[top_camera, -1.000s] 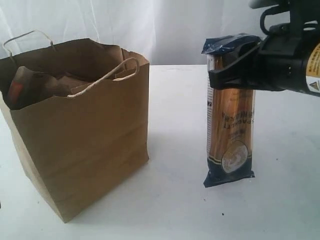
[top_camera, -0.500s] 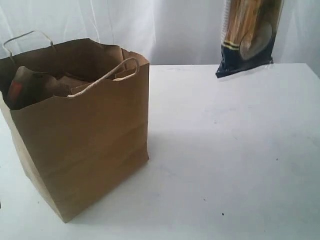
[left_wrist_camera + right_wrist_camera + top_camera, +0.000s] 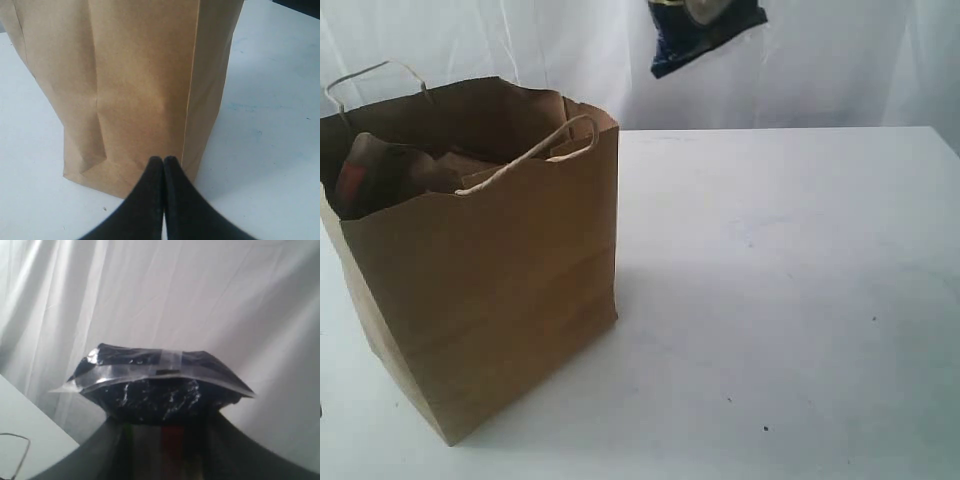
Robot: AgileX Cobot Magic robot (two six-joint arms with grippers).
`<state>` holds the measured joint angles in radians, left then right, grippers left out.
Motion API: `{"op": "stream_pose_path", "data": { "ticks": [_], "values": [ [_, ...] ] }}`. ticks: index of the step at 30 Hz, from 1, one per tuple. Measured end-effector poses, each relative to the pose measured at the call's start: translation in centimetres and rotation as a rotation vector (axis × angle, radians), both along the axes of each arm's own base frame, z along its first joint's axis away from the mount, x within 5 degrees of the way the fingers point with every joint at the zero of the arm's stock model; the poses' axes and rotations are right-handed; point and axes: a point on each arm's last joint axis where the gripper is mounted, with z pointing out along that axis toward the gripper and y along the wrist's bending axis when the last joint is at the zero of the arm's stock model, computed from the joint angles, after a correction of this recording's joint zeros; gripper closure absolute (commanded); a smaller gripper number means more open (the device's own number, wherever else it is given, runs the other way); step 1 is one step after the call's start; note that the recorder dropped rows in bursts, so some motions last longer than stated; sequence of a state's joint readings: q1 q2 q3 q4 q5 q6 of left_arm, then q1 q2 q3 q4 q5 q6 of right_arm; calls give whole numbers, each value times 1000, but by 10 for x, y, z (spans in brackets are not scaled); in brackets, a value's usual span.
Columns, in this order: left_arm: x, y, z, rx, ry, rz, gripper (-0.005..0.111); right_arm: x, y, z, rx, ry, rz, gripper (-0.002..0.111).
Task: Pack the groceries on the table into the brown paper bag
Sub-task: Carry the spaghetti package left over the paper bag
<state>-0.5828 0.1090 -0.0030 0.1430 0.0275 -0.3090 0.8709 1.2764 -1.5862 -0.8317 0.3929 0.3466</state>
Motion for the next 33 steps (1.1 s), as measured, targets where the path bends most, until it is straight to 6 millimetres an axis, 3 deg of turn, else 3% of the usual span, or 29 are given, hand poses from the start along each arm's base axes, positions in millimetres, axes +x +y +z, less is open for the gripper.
{"op": "stream_pose_path", "data": {
  "ticks": [7, 13, 21, 29, 33],
  "values": [
    [0, 0, 0, 0, 0, 0, 106, -4, 43, 8, -14, -26, 102, 108],
    [0, 0, 0, 0, 0, 0, 106, -6, 73, 1, -31, -14, 163, 108],
    [0, 0, 0, 0, 0, 0, 106, 9, 119, -26, -70, 35, 215, 108],
    [0, 0, 0, 0, 0, 0, 106, 22, 147, -57, -123, 82, 234, 108],
    [0, 0, 0, 0, 0, 0, 106, 34, 155, -81, -216, 160, 166, 108]
  ]
}}
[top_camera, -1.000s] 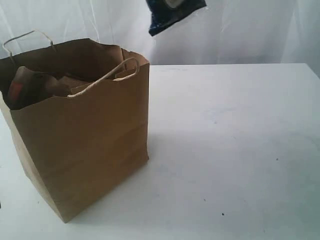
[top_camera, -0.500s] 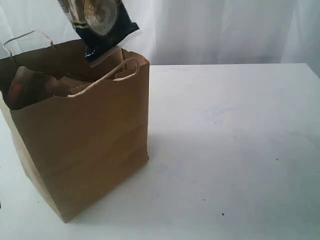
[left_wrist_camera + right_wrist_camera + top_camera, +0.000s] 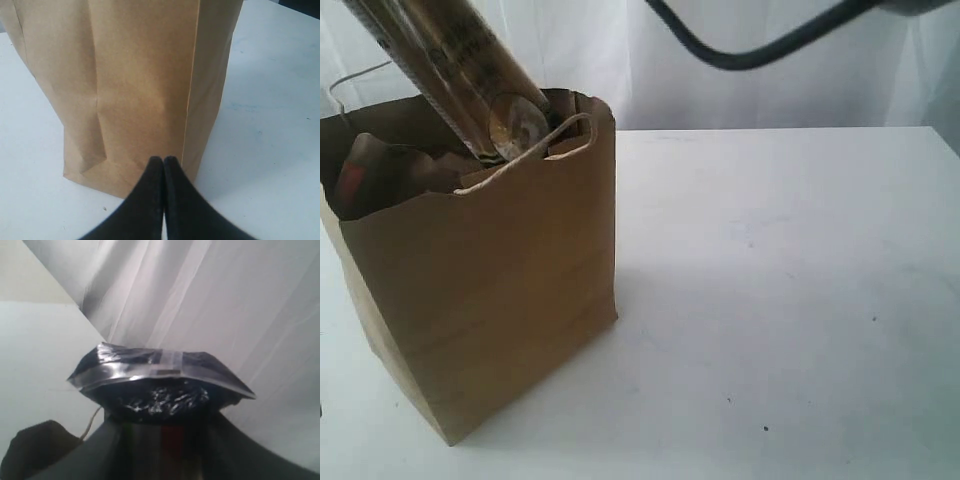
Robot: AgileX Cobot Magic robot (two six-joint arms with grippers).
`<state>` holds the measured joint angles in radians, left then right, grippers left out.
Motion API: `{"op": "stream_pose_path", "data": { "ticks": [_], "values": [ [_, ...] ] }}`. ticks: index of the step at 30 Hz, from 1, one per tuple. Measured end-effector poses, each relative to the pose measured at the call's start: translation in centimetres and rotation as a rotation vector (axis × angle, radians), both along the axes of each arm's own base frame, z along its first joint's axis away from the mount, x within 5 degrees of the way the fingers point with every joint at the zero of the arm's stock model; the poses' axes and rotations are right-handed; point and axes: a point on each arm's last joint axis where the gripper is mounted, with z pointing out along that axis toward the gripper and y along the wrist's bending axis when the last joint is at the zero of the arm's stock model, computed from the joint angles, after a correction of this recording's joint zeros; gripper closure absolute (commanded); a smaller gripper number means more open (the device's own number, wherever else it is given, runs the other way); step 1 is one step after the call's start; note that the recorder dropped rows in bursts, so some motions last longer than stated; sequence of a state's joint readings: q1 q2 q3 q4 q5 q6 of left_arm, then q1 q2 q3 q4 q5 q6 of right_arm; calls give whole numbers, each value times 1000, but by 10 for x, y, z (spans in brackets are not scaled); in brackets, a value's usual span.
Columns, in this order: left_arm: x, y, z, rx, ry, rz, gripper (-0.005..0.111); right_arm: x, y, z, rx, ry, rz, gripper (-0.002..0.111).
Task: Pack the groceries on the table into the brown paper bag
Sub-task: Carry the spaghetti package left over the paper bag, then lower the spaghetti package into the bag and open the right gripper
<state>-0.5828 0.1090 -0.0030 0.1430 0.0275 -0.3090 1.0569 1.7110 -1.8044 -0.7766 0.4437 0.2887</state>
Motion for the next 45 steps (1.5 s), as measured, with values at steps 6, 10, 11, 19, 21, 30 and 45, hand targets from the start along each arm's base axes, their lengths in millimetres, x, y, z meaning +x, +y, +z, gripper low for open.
{"op": "stream_pose_path", "data": {
  "ticks": [6, 10, 11, 19, 21, 30, 45],
  "values": [
    [0, 0, 0, 0, 0, 0, 106, 6, 3, -16, -51, 72, -46, 108],
    [0, 0, 0, 0, 0, 0, 106, 6, 6, -26, -66, 103, -42, 108],
    [0, 0, 0, 0, 0, 0, 106, 7, 7, -28, -69, 104, -38, 108],
    [0, 0, 0, 0, 0, 0, 106, 10, 8, -47, -97, 94, 0, 108],
    [0, 0, 0, 0, 0, 0, 106, 11, 8, -53, -114, 90, 8, 108],
    [0, 0, 0, 0, 0, 0, 106, 14, 1, -77, -282, 121, -39, 108],
    [0, 0, 0, 0, 0, 0, 106, 15, 0, -89, -348, 169, -35, 94]
  ]
}}
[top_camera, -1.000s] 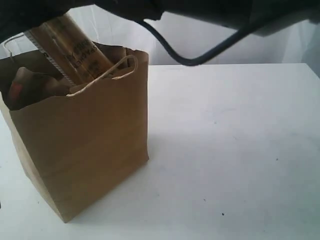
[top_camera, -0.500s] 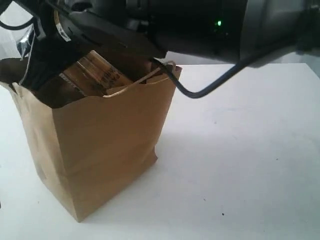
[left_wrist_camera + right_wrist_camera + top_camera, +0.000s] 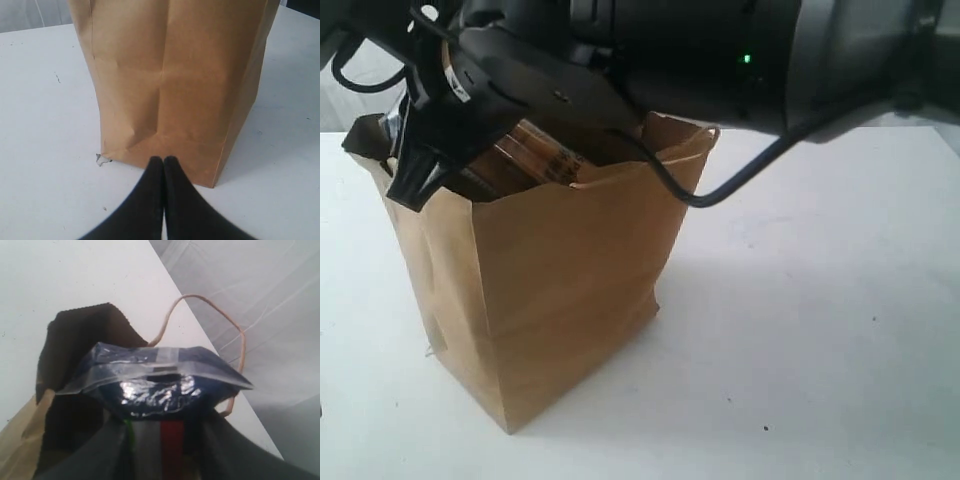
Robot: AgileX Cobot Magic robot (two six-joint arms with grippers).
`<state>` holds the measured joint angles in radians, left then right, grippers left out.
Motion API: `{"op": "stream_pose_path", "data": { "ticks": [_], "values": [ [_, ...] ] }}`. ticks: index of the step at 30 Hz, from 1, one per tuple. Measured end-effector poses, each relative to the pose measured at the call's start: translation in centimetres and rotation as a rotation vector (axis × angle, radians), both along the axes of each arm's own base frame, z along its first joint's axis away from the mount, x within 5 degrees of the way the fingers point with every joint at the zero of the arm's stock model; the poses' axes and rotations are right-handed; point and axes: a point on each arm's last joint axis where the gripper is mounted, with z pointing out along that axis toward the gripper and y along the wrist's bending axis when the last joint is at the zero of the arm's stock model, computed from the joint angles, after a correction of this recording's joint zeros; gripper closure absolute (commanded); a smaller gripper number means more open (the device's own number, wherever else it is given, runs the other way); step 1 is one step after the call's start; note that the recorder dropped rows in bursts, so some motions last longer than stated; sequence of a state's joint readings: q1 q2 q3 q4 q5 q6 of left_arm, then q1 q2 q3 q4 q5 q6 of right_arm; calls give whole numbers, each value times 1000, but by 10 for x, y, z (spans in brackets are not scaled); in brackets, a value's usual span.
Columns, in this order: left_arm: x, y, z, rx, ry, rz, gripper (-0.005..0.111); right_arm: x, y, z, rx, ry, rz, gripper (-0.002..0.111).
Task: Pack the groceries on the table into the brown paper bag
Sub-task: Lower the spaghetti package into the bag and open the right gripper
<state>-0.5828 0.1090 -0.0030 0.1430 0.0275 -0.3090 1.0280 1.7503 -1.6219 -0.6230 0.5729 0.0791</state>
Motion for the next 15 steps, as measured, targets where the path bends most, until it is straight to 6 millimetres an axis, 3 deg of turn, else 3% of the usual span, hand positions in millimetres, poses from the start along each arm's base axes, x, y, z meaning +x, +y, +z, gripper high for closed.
{"op": "stream_pose_path", "data": {
  "ticks": [2, 5, 7, 15],
  "values": [
    [0, 0, 0, 0, 0, 0, 106, 0, 0, -2, -1, 13, -4, 72],
    [0, 0, 0, 0, 0, 0, 106, 0, -1, -3, -18, 15, -6, 57],
    [0, 0, 0, 0, 0, 0, 106, 0, -2, -4, -34, 20, -14, 53],
    [0, 0, 0, 0, 0, 0, 106, 0, -3, -5, -47, 24, -21, 52]
  ]
}}
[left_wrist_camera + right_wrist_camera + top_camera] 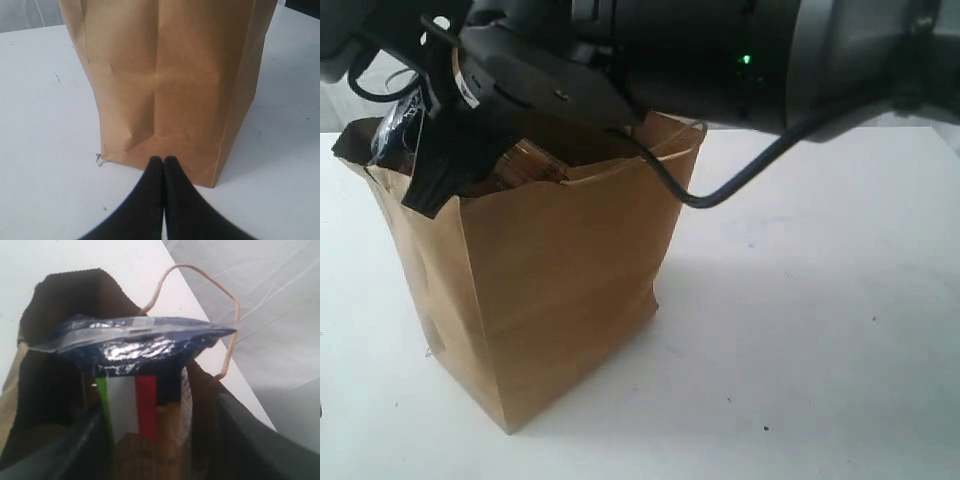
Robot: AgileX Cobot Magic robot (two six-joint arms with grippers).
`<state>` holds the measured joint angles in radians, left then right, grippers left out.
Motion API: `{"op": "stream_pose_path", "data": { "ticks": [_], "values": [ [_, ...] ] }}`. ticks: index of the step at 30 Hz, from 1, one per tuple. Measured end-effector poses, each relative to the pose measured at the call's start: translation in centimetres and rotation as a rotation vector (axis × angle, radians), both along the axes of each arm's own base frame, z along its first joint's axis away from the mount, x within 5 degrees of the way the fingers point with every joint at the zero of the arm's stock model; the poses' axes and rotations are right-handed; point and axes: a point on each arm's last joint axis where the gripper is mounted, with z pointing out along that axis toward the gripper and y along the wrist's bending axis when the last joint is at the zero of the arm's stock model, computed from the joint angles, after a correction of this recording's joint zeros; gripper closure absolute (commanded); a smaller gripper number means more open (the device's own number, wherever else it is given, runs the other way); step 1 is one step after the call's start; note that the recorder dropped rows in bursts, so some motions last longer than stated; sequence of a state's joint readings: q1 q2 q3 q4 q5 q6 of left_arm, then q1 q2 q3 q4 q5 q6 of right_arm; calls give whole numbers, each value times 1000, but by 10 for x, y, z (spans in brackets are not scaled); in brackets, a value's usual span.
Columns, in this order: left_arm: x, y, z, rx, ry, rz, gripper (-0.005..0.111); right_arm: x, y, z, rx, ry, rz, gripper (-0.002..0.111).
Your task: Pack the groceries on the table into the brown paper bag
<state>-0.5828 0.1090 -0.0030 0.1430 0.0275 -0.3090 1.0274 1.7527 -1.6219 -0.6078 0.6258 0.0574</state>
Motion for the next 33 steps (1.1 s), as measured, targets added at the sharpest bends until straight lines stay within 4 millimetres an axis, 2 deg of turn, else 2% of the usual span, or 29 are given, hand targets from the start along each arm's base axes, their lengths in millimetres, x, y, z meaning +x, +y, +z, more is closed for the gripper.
{"op": "stream_pose_path", "data": {
  "ticks": [8, 23, 29, 33],
  "values": [
    [0, 0, 0, 0, 0, 0, 106, -7, -16, 22, 29, -15, -21, 52],
    [0, 0, 0, 0, 0, 0, 106, -8, -20, 23, 35, 18, -40, 53],
    [0, 0, 0, 0, 0, 0, 106, -16, -29, 49, 160, -18, -21, 53],
    [0, 0, 0, 0, 0, 0, 106, -20, -36, 60, 221, -10, -42, 63]
  ]
}}
